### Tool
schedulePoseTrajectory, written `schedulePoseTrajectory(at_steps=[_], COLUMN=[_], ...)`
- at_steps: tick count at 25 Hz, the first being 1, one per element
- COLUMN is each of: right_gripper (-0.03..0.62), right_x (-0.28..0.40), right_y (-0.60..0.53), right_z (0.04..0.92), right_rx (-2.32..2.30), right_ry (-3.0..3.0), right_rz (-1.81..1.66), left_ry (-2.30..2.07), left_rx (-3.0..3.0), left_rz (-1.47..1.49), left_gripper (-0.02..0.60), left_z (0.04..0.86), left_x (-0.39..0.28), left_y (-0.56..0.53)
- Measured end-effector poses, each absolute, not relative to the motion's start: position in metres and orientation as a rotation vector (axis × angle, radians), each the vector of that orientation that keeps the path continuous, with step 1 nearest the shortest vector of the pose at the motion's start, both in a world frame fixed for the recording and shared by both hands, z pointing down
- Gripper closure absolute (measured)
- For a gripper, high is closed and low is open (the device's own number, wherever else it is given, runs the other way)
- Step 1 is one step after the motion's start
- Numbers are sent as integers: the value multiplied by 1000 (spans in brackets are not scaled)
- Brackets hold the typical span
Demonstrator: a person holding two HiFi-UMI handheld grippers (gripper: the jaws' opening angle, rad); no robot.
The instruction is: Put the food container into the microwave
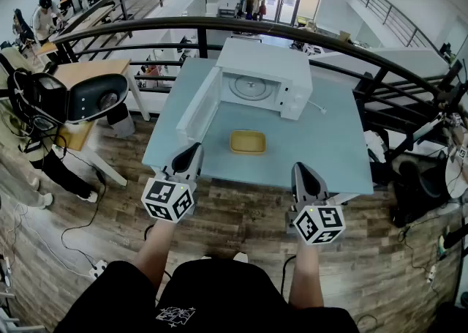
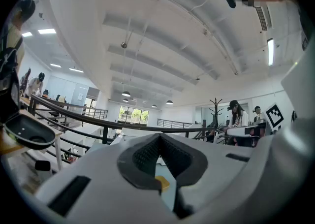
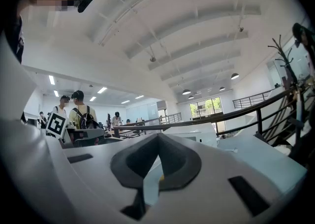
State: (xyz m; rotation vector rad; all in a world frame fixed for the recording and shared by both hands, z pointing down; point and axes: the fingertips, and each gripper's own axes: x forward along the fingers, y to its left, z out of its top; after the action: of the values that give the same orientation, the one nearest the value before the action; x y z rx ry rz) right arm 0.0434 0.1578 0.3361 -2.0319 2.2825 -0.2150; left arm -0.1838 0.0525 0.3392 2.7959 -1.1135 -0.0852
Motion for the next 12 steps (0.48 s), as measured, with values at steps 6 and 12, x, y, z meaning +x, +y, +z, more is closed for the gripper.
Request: schedulePoseTrajectory(at_steps=[6, 12], right_gripper=[589, 589], right_x=[48, 55], right_y=[162, 163], right_z=[335, 338], right_rx=[-2025, -2007], right_ry=[2294, 2290], right_rz=[-214, -225], left_ry=[-1116, -1141], left_rx=[2794, 2795], left_rz=[-83, -70], left_gripper=[577, 577], left_z=[337, 339], left_x=[-179, -173], left_y=[58, 60])
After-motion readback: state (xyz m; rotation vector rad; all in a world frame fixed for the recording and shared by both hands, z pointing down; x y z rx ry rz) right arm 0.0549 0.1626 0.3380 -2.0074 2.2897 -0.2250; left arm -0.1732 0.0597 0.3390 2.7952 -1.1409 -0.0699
